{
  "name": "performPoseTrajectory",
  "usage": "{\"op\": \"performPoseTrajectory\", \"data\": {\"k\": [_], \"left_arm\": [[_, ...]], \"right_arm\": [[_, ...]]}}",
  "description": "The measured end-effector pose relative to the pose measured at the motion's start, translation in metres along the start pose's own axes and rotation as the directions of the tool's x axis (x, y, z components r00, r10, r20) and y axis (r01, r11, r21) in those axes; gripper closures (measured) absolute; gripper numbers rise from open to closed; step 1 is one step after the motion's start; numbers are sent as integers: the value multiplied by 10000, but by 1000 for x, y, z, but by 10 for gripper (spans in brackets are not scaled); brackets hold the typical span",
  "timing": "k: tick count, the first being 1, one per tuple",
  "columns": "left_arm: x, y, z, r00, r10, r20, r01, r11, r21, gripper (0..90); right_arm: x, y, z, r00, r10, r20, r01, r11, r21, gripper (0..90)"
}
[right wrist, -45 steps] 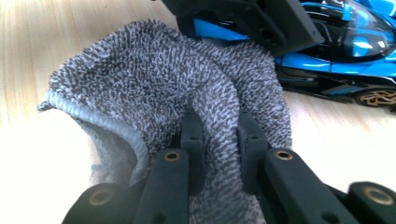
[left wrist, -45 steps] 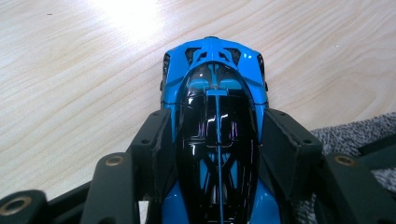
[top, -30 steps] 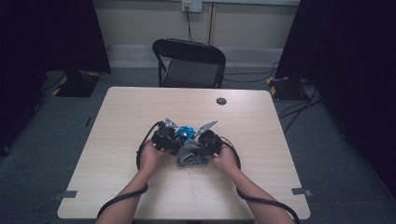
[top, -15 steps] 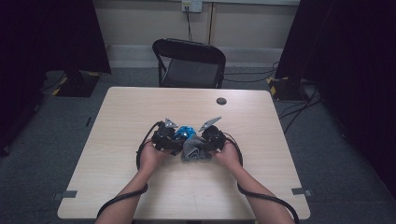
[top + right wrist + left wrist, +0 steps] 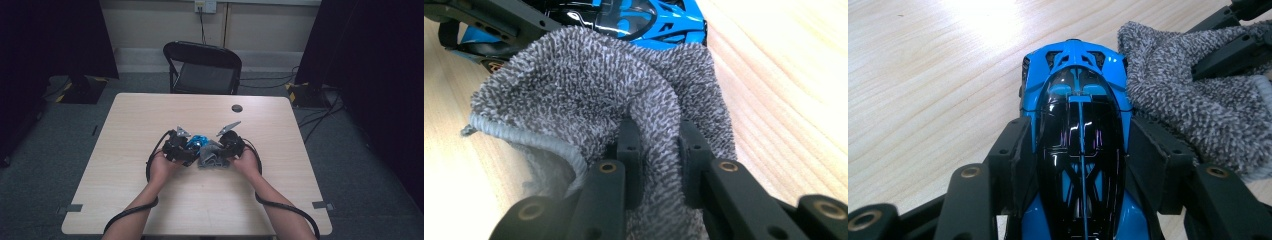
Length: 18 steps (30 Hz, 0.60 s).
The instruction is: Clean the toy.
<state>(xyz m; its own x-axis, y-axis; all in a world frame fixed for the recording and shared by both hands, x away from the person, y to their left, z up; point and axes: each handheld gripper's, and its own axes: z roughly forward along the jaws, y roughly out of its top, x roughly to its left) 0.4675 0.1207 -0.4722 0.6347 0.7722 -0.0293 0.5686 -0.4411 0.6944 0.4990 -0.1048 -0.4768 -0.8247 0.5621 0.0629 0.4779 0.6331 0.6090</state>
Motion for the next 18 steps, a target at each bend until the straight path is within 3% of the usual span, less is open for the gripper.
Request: {"op": "performPoseTrajectory", "data": {"k": [18], "left_arm": [[0, 0, 0, 10000, -16, -9, 16, 10000, -32, 445]], "right_arm": [[-10, 4, 0, 9995, 305, -26, -304, 9992, 244, 771]]}}
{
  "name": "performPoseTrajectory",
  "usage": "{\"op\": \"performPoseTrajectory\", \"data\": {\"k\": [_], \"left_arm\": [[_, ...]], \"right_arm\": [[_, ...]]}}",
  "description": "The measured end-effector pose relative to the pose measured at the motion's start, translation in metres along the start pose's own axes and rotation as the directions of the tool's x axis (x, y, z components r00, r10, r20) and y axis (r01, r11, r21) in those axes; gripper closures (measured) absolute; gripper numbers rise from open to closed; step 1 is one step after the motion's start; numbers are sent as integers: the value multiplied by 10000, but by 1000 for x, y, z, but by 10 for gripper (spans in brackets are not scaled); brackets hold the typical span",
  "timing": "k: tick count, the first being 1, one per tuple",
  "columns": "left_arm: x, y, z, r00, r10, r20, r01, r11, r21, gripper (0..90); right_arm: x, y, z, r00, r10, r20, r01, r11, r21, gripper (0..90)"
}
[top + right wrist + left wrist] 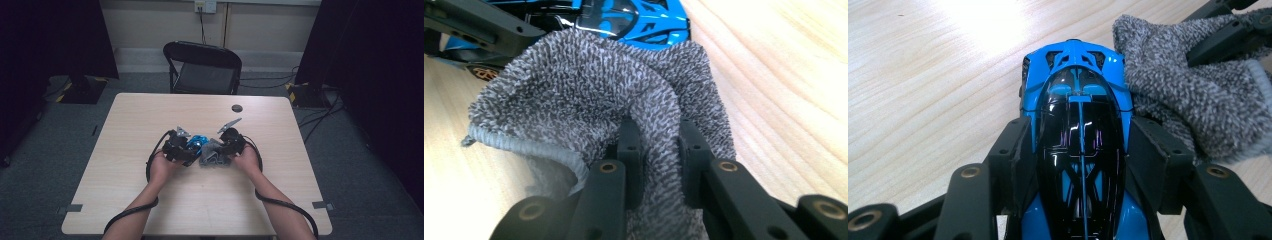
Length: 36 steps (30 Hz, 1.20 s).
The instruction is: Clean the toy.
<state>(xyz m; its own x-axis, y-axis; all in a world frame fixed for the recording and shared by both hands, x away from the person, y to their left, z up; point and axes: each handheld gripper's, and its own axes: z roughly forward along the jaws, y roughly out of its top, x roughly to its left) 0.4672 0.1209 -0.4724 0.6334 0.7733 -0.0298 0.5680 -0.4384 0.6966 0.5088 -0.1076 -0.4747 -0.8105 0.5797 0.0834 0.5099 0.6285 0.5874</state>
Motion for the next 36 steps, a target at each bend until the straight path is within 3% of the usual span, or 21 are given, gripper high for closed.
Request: {"op": "performPoseTrajectory", "data": {"k": [11, 21, 28, 36], "left_arm": [[0, 0, 0, 10000, -39, 6, 39, 10000, 20, 444], [0, 0, 0, 10000, -37, 15, 37, 10000, 16, 444], [0, 0, 0, 9999, -114, 37, 114, 9999, -1, 444], [1, -1, 0, 9997, -245, 83, 246, 9996, -99, 444]], "right_arm": [[-9, 0, -2, 9985, 402, 380, -400, 9992, -73, 770], [-25, -6, -13, 9912, 1056, 802, -1041, 9943, -230, 770], [-28, -11, -26, 9905, 1057, 880, -1018, 9937, -476, 770], [-19, -16, -49, 9962, 765, 423, -727, 9937, -854, 769]]}}
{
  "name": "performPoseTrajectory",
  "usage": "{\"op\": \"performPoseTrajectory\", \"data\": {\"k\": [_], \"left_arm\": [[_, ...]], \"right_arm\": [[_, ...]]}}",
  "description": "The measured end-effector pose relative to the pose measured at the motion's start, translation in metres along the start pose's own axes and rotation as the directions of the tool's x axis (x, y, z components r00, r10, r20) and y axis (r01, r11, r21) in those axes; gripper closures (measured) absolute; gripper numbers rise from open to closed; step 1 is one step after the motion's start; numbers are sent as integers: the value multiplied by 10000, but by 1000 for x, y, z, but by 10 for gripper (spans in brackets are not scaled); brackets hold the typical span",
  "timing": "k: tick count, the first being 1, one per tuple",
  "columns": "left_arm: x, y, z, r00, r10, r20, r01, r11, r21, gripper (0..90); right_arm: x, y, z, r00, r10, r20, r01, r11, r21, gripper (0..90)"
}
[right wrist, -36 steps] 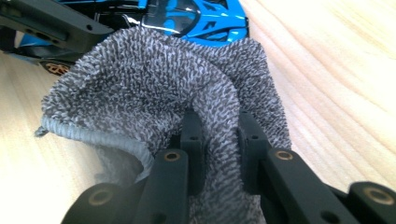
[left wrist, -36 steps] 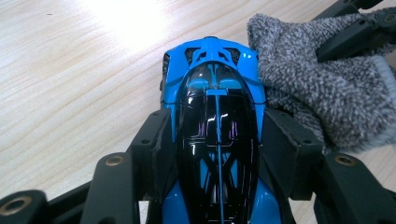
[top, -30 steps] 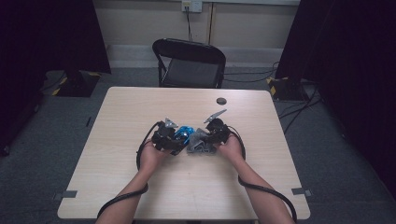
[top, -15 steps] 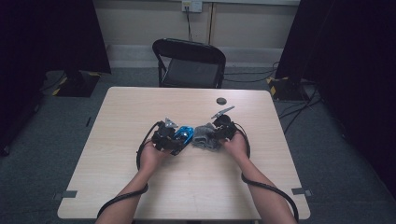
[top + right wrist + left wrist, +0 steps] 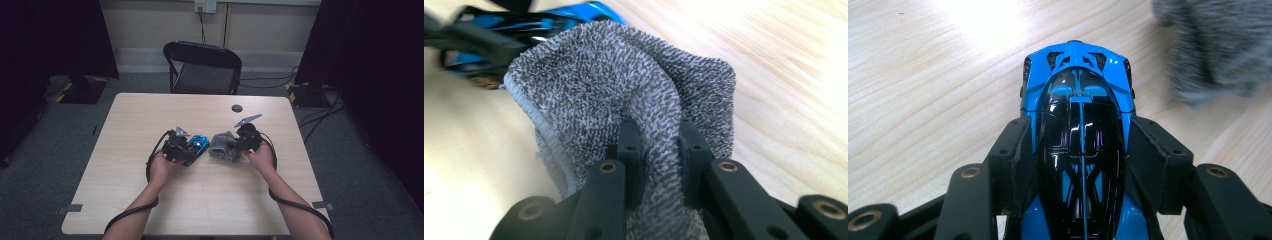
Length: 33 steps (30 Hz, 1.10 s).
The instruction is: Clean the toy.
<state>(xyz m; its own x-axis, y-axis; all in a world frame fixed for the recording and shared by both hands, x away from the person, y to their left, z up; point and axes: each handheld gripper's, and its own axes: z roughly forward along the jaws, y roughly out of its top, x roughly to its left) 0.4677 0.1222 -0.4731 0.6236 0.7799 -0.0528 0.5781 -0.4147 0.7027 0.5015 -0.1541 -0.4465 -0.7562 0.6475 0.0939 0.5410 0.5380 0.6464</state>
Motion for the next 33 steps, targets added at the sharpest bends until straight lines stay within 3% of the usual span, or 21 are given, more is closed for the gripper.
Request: {"op": "performPoseTrajectory", "data": {"k": [2, 3, 8, 16, 20, 23, 26, 30, 33], "left_arm": [[0, 0, 0, 10000, -28, -11, 28, 10000, 16, 444], [0, 0, 0, 10000, -49, -14, 49, 10000, 9, 444], [1, 0, 0, 9997, -227, 57, 227, 9997, -74, 445], [0, 2, 1, 9978, -582, 306, 588, 9981, -184, 365], [-4, 9, -4, 9987, -348, 367, 361, 9987, -348, 355], [-9, 15, -9, 9986, -177, 489, 201, 9986, -490, 354], [-14, 19, -11, 9981, 47, 620, -15, 9987, -510, 362], [-18, 20, -13, 9968, 65, 799, -19, 9984, -565, 362], [-20, 18, -15, 9955, 55, 949, -6, 9986, -521, 378]], "right_arm": [[12, -1, -8, 9990, -376, -253, 375, 9993, -52, 768], [12, -1, -8, 9990, -376, -253, 375, 9993, -52, 768], [38, -9, -14, 9936, -737, -854, 726, 9972, -156, 765], [77, -26, -3, 9819, -1349, -1329, 1400, 9897, 300, 759], [80, -30, 0, 9850, -1314, -1120, 1359, 9901, 342, 758], [77, -28, 0, 9885, -1284, -805, 1310, 9910, 284, 752], [72, -25, 1, 9890, -1237, -809, 1264, 9915, 292, 731], [66, -25, 4, 9938, -1063, -336, 1078, 9931, 461, 598], [62, -26, 3, 9944, -942, -475, 959, 9948, 350, 464]]}}
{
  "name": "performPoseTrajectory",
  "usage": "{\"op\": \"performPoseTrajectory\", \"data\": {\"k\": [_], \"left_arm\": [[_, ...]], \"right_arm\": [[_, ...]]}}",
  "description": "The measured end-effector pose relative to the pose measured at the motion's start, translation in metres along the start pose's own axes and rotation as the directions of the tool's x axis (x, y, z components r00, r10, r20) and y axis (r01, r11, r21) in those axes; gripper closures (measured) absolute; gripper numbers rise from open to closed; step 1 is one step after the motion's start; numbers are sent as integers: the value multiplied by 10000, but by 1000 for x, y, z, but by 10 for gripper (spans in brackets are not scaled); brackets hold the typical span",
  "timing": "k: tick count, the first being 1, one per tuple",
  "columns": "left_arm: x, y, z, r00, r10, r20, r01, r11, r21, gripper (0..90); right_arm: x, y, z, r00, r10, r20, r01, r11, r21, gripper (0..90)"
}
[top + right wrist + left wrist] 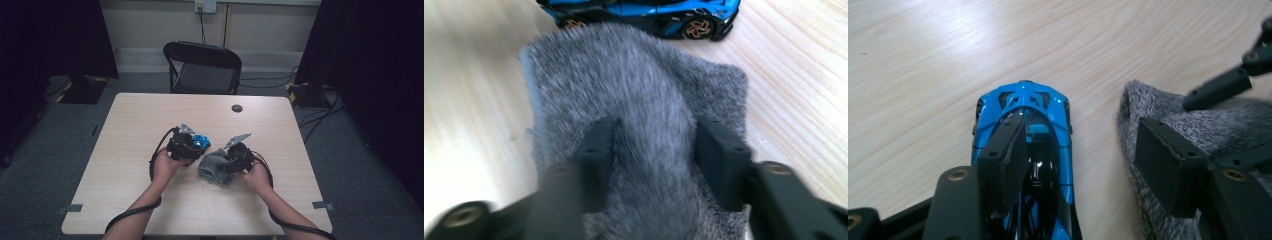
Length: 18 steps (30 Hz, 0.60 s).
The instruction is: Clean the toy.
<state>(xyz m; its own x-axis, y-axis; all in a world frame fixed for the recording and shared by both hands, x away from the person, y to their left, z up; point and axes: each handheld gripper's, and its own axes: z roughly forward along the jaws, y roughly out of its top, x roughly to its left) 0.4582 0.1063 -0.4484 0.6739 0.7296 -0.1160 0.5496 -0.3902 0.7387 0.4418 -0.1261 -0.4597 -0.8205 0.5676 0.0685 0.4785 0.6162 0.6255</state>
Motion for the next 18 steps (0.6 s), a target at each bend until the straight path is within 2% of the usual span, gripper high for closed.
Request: {"op": "performPoseTrajectory", "data": {"k": [1, 3, 6, 9, 11, 14, 15, 18], "left_arm": [[-1, 0, -1, 10000, 61, 18, -61, 10000, 61, 378], [-3, -1, -3, 9999, 104, 48, -104, 9999, 72, 379], [-10, -1, -5, 9995, 218, 218, -219, 9998, 36, 379], [-19, 0, -6, 9986, 398, 360, -402, 9991, 96, 379], [-27, 1, -6, 9973, 504, 534, -511, 9986, 110, 380], [-38, 3, -5, 9946, 710, 760, -712, 9975, 6, 388], [-42, 3, -5, 9934, 772, 849, -774, 9970, -2, 392], [-52, 3, -1, 9897, 945, 1071, -948, 9955, -22, 398]], "right_arm": [[-1, 0, -2, 9999, 52, -122, -53, 10000, -77, 433], [-4, 2, -12, 10000, -4, 16, 4, 9997, -258, 385], [-7, 4, -20, 9999, -53, 122, 58, 9990, -443, 361], [-16, 7, -33, 9992, 58, 390, -31, 9976, -696, 364], [-25, 5, -38, 9981, 381, 475, -342, 9961, -817, 392], [-37, -1, -38, 9943, 756, 747, -707, 9953, -668, 433], [-42, -7, -32, 9925, 872, 854, -841, 9956, -402, 447], [-45, -12, -25, 9931, 838, 824, -829, 9965, -140, 478]]}}
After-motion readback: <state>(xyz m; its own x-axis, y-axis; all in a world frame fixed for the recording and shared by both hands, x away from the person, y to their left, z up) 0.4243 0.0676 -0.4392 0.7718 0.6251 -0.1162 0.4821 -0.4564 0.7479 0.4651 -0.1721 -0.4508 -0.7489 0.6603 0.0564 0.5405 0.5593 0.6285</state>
